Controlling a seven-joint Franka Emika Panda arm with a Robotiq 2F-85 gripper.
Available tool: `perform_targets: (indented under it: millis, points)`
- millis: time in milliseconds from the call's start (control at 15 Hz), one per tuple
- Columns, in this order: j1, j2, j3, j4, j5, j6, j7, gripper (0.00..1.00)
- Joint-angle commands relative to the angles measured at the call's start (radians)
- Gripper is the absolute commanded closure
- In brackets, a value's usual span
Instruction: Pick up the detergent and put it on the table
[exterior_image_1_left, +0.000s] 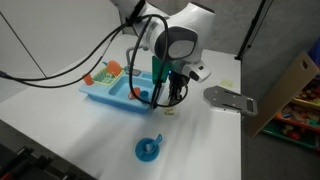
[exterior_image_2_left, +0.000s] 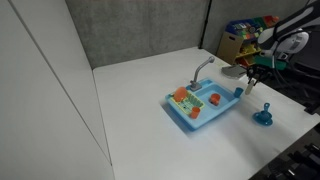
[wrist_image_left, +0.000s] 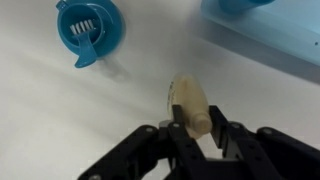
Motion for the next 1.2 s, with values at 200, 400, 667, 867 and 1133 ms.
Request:
perform_targets:
  millis: [200, 400, 667, 867, 1133]
  points:
    - [-0.004, 0.111, -0.006, 0.086, 0.024, 0.068, 0.065, 0.92]
    - [-0.012, 0.153, 0.000, 0.115, 0.028, 0.091, 0.069, 0.92]
    - [-0.017, 0.194, 0.003, 0.147, 0.037, 0.104, 0.071, 0.92]
    - [-0.021, 0.213, 0.003, 0.167, 0.041, 0.097, 0.071, 0.90]
    - [-0.030, 0.212, 0.005, 0.172, 0.042, 0.085, 0.062, 0.37]
